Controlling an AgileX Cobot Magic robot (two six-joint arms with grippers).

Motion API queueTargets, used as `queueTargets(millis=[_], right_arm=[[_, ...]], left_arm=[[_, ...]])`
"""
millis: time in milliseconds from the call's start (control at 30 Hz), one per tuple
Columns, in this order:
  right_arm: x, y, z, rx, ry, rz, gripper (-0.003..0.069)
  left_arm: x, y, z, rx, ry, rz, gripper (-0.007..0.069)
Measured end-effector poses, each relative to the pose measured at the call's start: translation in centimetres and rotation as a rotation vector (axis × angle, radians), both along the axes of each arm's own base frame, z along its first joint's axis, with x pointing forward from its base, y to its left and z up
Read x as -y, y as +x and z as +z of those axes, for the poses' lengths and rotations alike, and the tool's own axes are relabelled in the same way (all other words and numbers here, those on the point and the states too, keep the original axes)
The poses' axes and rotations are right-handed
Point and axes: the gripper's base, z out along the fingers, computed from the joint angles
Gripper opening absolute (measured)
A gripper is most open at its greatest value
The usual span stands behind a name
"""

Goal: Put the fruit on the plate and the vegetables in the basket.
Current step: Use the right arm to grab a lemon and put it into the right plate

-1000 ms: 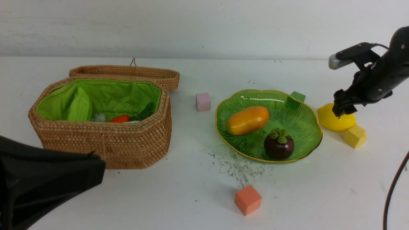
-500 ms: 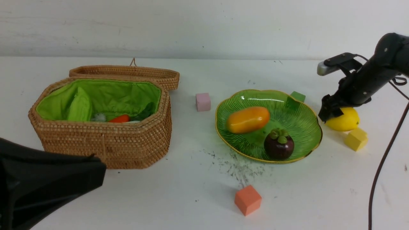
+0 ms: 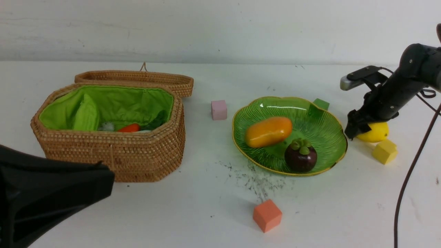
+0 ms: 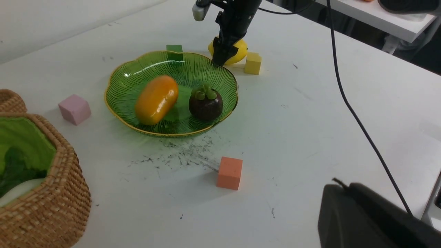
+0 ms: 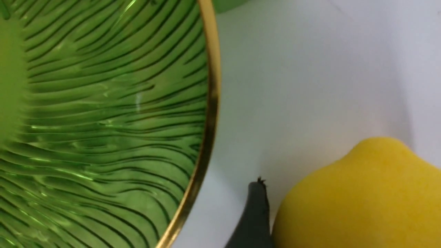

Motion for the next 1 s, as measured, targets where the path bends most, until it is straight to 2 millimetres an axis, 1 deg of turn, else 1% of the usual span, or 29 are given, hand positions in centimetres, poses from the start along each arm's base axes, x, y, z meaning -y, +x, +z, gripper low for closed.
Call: queueTargets(millis=[67, 133, 167, 200, 233, 267, 300, 333, 367, 400, 433, 467, 500, 533, 600, 667, 767, 833, 867, 900, 1000], right_arm=[[0.0, -0.1, 0.7, 0.008, 0.006, -0.015, 0.0586], [-0.1, -0.4, 2.4, 0.018, 0.021, -0.046, 0.0587], [-0.2, -0.7, 3.7, 0.025, 0.033, -0.064, 0.0587], [-0.3, -0.9, 4.6, 0.03, 0.044, -0.076, 0.0587], [-0.5, -1.4, 6.4, 0.039, 0.069, -0.096, 0.0586], [-0.6, -1.6, 7.1, 0.042, 0.084, -0.108, 0.0586], [-1.1, -2.4, 9.2, 0.052, 0.132, -0.122, 0.0586], [-1.7, -2.9, 10.5, 0.05, 0.18, -0.123, 0.0586], [-2.1, -3.2, 11.0, 0.043, 0.208, -0.118, 0.0586], [-3.4, -3.8, 12.2, 0.03, 0.278, -0.094, 0.0586], [-4.0, -3.8, 12.3, 0.023, 0.305, -0.084, 0.0586], [-5.2, -3.9, 12.3, 0.01, 0.329, -0.061, 0.0586], [-5.7, -3.8, 11.9, -0.003, 0.333, -0.051, 0.0586], [-6.5, -3.8, 11.5, -0.016, 0.333, -0.035, 0.0586], [-7.8, -3.4, 9.9, -0.055, 0.307, -0.015, 0.0586], [-8.3, -3.2, 8.8, -0.074, 0.27, -0.011, 0.0586], [-8.6, -2.8, 7.8, -0.081, 0.243, -0.032, 0.0592], [-8.7, -2.7, 7.8, -0.075, 0.243, -0.039, 0.0613], [-8.7, -2.6, 7.8, -0.067, 0.246, -0.048, 0.0649], [-8.7, -2.6, 7.9, -0.059, 0.246, -0.049, 0.0666], [-8.7, -2.7, 8.5, -0.044, 0.248, -0.051, 0.0679]], left_arm=[[0.0, 0.0, 0.0, 0.007, -0.001, 0.003, -0.0006], [0.0, 0.1, 0.1, 0.015, -0.002, 0.006, -0.0006], [0.0, 0.1, 0.1, 0.021, -0.004, 0.008, -0.0006], [0.0, 0.1, 0.2, 0.026, -0.007, 0.01, -0.0006], [0.0, 0.2, 0.3, 0.04, -0.012, 0.014, -0.0006], [-0.1, 0.2, 0.3, 0.045, -0.014, 0.016, -0.0006], [-0.1, 0.3, 0.5, 0.065, -0.022, 0.023, -0.0006], [-0.1, 0.4, 0.7, 0.082, -0.028, 0.028, -0.0006], [-0.1, 0.4, 0.7, 0.088, -0.029, 0.031, -0.0006], [-0.1, 0.5, 0.9, 0.113, -0.04, 0.038, -0.0006], [-0.1, 0.6, 1.0, 0.122, -0.047, 0.041, -0.0006], [-0.1, 0.6, 1.2, 0.136, -0.057, 0.045, -0.0006], [-0.1, 0.6, 1.2, 0.141, -0.062, 0.046, -0.0006], [-0.1, 0.7, 1.3, 0.15, -0.07, 0.049, -0.0006], [-0.1, 0.7, 1.6, 0.17, -0.083, 0.054, -0.0003], [-0.2, 0.7, 1.6, 0.18, -0.084, 0.057, -0.0002], [-0.2, 0.8, 1.7, 0.187, -0.086, 0.059, -0.0003], [-0.2, 0.8, 1.7, 0.187, -0.086, 0.059, -0.0003], [-0.2, 0.8, 1.7, 0.187, -0.086, 0.059, -0.0003], [-0.2, 0.8, 1.7, 0.187, -0.085, 0.059, -0.0003], [-0.2, 0.8, 1.7, 0.188, -0.086, 0.059, -0.0003]])
